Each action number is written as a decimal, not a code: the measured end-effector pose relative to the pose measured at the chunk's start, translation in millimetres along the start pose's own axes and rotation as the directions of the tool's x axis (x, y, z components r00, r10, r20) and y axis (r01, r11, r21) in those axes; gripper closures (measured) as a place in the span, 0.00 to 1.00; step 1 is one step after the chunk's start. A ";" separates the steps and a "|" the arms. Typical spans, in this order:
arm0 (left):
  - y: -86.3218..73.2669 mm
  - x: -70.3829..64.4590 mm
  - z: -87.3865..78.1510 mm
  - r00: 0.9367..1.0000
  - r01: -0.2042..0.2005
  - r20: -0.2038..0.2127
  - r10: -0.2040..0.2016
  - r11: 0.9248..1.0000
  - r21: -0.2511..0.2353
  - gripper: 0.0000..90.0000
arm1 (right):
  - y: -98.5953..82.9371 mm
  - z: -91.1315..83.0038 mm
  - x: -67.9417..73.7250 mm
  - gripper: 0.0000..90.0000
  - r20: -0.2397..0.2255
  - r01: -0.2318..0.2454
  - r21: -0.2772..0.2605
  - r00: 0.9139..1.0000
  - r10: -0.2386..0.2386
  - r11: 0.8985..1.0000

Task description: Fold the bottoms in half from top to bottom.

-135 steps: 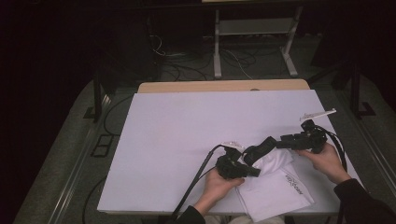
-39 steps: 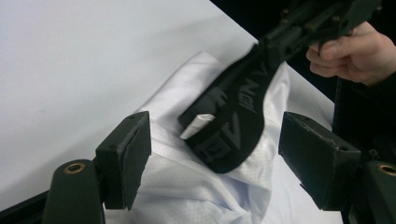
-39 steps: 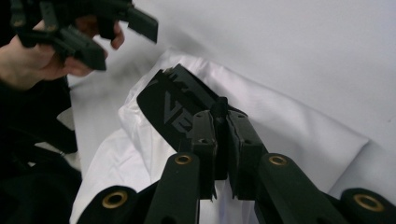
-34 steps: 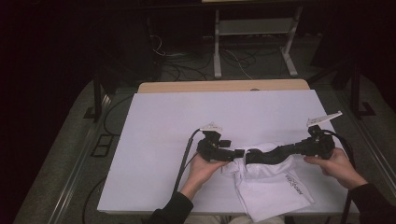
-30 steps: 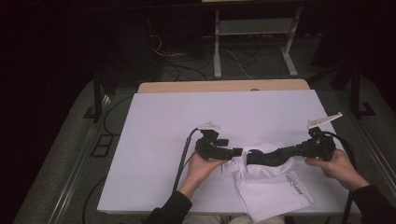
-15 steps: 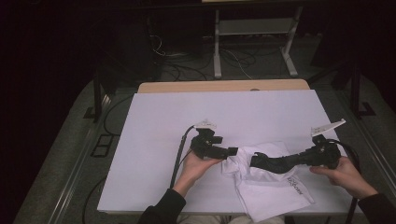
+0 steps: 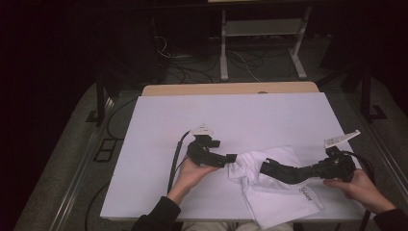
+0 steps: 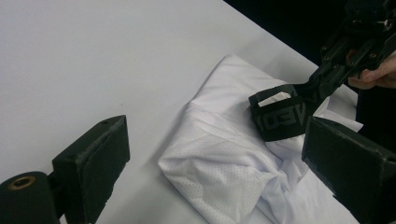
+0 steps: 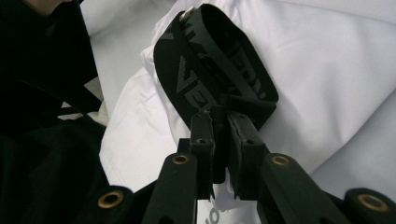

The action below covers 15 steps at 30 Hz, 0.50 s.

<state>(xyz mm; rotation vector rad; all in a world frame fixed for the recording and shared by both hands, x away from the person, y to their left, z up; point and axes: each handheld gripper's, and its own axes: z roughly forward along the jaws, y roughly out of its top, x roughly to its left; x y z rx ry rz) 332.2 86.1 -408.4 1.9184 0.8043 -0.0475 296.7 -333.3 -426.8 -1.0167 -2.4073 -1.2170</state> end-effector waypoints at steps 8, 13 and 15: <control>-2.7 5.5 -1.5 1.000 0.016 0.012 -0.016 1.000 -0.015 0.07 | -9.9 -1.1 9.7 0.60 0.006 0.040 0.022 0.999 -0.041 0.999; -3.3 6.4 -2.6 1.000 0.020 0.019 -0.020 0.999 -0.025 0.07 | -8.9 -3.6 12.3 0.45 0.014 0.053 0.040 0.998 -0.053 0.998; -3.3 6.8 -3.3 1.000 0.018 0.016 -0.017 0.999 -0.026 0.07 | -6.3 -6.5 13.1 0.42 0.022 0.062 0.036 0.998 -0.062 0.997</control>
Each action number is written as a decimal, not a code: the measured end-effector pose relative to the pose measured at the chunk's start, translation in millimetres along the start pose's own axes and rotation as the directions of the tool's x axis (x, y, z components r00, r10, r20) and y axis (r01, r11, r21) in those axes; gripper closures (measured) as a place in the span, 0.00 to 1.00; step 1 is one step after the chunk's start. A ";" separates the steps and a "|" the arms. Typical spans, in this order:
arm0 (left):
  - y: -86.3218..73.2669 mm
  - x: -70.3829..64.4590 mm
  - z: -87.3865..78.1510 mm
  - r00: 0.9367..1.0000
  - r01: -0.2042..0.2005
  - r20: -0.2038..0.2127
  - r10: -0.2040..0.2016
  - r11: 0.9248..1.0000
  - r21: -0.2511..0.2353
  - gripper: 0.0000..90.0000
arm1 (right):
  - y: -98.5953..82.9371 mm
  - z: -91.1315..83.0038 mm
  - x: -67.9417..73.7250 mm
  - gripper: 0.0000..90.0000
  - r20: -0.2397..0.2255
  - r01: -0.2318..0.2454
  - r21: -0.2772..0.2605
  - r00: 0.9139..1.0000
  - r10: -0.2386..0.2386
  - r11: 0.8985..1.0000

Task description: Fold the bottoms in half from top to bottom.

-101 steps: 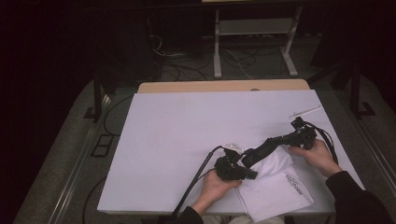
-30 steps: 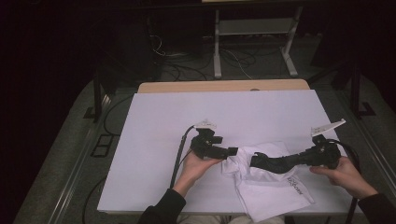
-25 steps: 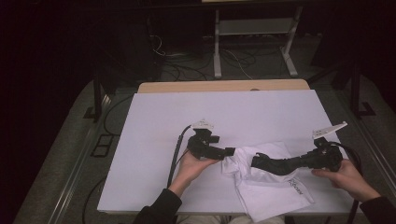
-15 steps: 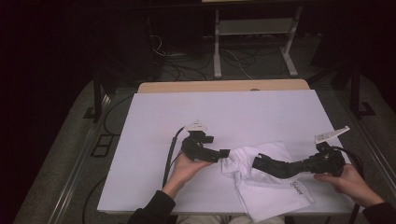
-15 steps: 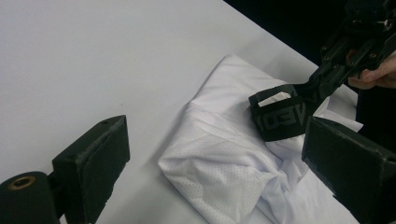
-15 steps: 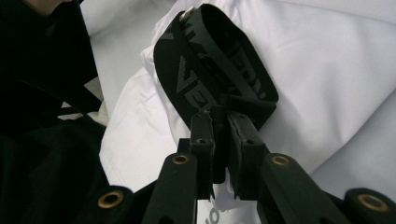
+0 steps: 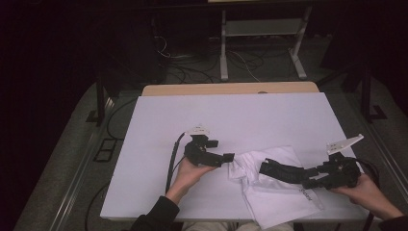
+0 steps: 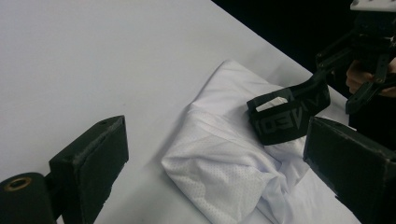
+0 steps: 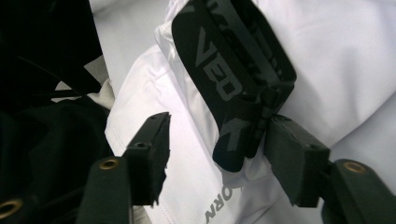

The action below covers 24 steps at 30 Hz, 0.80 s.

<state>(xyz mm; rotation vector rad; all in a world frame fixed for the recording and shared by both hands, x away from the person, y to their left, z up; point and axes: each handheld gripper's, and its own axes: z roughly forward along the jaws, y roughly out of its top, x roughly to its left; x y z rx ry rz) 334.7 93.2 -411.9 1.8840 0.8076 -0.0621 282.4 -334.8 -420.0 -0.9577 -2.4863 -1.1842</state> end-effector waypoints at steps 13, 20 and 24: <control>-0.8 2.8 -3.2 1.000 0.011 0.003 -0.011 1.000 -0.014 0.07 | 42.6 -5.9 -19.0 0.58 0.066 -0.013 -0.043 0.998 0.016 0.999; -0.6 3.6 -4.5 1.000 0.012 0.000 -0.012 1.000 -0.020 0.07 | 60.2 11.8 -28.3 0.82 0.053 -0.012 0.005 0.999 0.012 1.000; -0.8 3.9 -4.5 1.000 0.012 -0.004 -0.012 1.000 -0.021 0.07 | 65.3 21.0 -27.9 0.90 0.091 0.004 0.027 0.996 -0.006 1.000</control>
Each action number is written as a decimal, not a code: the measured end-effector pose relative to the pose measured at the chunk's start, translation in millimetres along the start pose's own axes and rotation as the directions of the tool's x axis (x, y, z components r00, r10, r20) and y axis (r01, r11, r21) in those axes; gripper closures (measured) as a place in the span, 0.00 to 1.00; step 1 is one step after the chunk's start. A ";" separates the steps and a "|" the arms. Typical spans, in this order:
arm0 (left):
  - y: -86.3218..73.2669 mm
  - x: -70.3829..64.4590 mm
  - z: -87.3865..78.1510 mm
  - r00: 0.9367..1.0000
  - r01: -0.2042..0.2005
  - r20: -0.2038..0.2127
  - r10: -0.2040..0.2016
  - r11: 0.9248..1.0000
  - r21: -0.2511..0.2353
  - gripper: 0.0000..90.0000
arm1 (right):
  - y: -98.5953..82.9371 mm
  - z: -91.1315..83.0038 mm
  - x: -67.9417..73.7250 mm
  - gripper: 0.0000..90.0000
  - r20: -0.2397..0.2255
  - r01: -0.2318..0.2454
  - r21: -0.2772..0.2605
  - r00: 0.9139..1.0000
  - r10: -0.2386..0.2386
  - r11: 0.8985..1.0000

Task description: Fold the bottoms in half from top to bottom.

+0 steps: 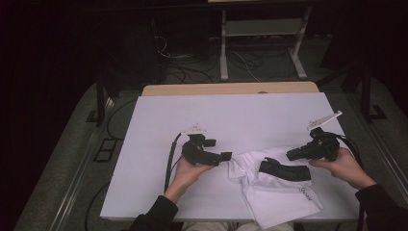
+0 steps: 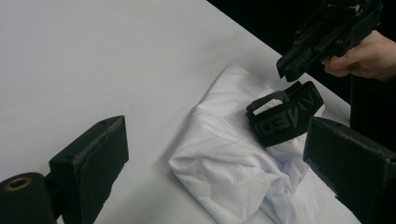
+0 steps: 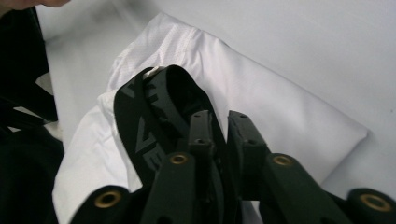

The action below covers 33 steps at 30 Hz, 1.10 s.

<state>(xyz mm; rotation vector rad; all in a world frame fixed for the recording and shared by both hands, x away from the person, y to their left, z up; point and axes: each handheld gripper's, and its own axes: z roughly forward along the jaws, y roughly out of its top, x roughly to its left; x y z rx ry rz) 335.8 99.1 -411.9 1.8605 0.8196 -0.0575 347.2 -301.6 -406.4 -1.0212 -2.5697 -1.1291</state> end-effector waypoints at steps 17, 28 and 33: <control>-0.9 -2.1 3.7 1.000 -0.013 0.003 0.013 1.000 0.016 0.07 | 5.2 25.5 -16.2 0.98 0.001 -0.012 0.074 1.000 0.012 0.997; -1.3 -3.0 5.8 1.000 -0.019 0.010 0.019 1.000 0.024 0.07 | 3.9 42.2 -26.6 0.98 -0.037 -0.039 0.150 0.998 0.045 0.988; -1.4 -5.2 6.7 1.000 -0.023 0.017 0.022 0.999 0.026 0.07 | 3.5 44.7 -30.3 0.98 -0.064 -0.057 0.167 0.996 0.069 0.984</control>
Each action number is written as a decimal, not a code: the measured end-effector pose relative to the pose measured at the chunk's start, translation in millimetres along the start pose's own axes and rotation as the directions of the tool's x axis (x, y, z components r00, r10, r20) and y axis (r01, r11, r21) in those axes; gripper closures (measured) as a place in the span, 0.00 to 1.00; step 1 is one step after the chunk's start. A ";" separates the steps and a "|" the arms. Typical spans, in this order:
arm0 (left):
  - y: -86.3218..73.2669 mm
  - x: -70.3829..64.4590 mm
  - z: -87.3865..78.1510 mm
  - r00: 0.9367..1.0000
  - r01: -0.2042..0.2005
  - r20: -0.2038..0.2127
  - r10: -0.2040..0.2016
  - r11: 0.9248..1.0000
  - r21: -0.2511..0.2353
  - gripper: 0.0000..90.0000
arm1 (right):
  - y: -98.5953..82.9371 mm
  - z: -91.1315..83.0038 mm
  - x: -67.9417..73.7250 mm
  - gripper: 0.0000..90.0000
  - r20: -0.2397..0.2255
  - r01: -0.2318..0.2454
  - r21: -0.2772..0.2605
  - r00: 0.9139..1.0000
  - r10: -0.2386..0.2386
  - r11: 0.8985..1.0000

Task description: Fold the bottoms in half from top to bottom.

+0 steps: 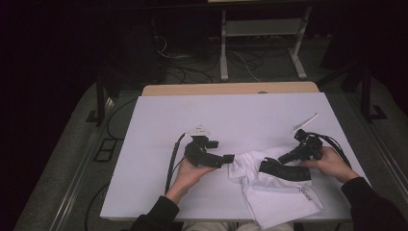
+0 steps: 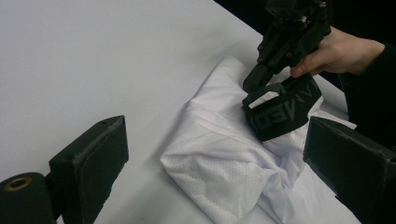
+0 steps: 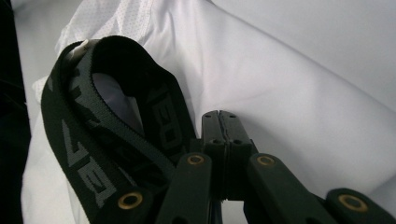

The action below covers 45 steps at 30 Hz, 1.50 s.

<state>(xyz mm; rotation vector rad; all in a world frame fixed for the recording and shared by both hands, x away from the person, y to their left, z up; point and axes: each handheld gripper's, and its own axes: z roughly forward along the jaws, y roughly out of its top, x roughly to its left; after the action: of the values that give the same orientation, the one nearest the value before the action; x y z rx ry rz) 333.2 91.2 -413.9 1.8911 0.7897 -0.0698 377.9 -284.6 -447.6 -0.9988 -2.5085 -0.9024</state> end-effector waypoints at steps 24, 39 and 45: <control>-1.4 -2.7 2.6 1.000 -0.006 0.007 0.006 1.000 0.011 0.07 | 0.1 2.5 28.7 0.98 -0.207 0.096 0.028 0.974 -0.088 0.995; -2.4 -3.4 3.7 1.000 -0.005 0.012 0.005 1.000 0.013 0.07 | -21.0 -4.1 73.3 0.97 -0.232 0.204 0.017 0.953 -0.194 0.979; -2.9 -3.6 4.0 1.000 -0.005 0.013 0.005 1.000 0.014 0.07 | -31.1 -7.5 87.5 0.96 -0.218 0.226 0.004 0.951 -0.220 0.974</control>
<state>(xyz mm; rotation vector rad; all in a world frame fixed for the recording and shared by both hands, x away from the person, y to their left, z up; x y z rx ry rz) 330.0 86.8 -416.7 1.9040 0.7775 -0.0847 293.9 -262.1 -414.3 -0.5784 -2.4712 -0.9775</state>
